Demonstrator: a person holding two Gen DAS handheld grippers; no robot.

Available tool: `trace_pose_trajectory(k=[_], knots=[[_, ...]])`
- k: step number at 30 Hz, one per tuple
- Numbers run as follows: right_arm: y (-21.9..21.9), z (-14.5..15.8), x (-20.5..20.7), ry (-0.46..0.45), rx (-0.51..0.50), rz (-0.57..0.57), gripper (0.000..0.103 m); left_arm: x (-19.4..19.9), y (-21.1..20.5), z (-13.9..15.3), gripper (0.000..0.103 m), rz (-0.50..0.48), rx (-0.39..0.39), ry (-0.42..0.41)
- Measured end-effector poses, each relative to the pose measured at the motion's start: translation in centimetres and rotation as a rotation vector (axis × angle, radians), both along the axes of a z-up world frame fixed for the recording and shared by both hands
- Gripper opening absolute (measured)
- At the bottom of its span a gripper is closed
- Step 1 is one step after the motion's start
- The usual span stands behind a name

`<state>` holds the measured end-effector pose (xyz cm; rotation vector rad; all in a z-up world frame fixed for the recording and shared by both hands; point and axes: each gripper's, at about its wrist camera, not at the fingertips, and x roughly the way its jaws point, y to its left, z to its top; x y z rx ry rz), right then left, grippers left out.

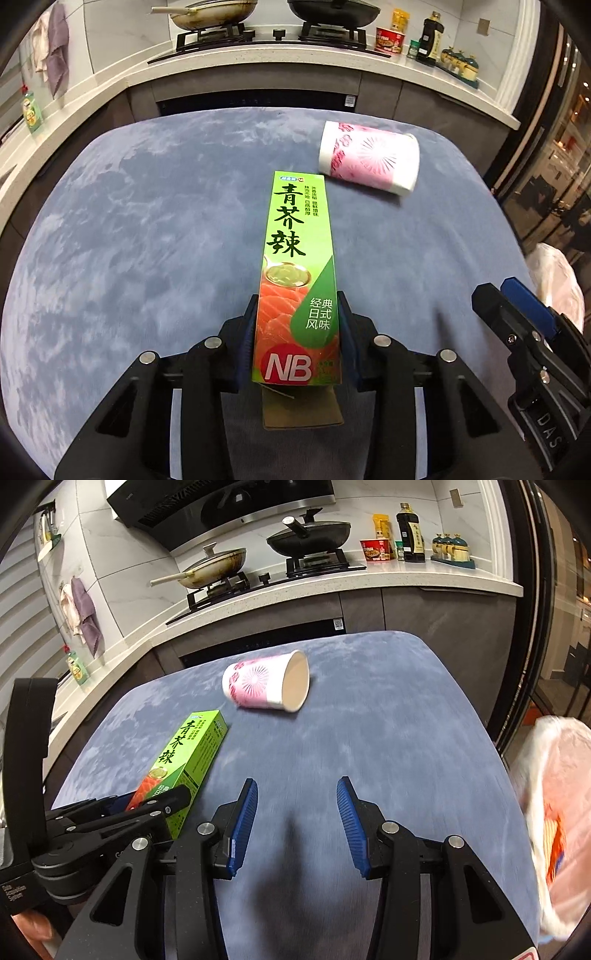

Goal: Collect trash
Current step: 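Grasp the green NB wasabi box with the left gripper while the right grasps the paper cup rim, then carry the green box and paper cup in both grippers over the bin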

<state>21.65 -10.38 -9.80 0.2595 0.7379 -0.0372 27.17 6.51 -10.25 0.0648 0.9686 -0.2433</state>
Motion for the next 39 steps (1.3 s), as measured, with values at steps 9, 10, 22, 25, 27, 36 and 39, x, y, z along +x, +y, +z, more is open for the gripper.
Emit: trace_pose_trajectory(k=[9,10,22,25,27,36,39], knots=[[-1.5,-0.6,5.2,-0.002,0.034,0.011,0.044,3.1,-0.5,-0.6,0.038,0.033,-0.038,0.023],[-1.6,-0.5,5.9,-0.007,0.034,0.016,0.044,3.3,-0.5,-0.6,0.038,0.037,-0.044,0.026],[-0.7,-0.9,11.5,0.001,0.029,0.098,0.04,5.6,-0.7,-0.8,0.043,0.073,-0.095,0.042],[-0.5,-1.1,12.1,0.008,0.041,0.117,0.022,5.9,-0.7,-0.8,0.038,0.073,-0.103,0.041],[-0.4,-1.3,12.3,0.015,0.051,0.128,0.015,5.9,-0.7,-0.8,0.037,0.073,-0.1,0.035],[-0.1,-1.1,10.0,0.015,0.066,0.13,0.006,5.1,-0.7,0.5,0.037,0.068,-0.099,0.004],[-0.5,-0.8,8.0,0.012,0.058,0.117,0.004,4.5,-0.9,1.1,0.037,0.061,-0.104,-0.001]])
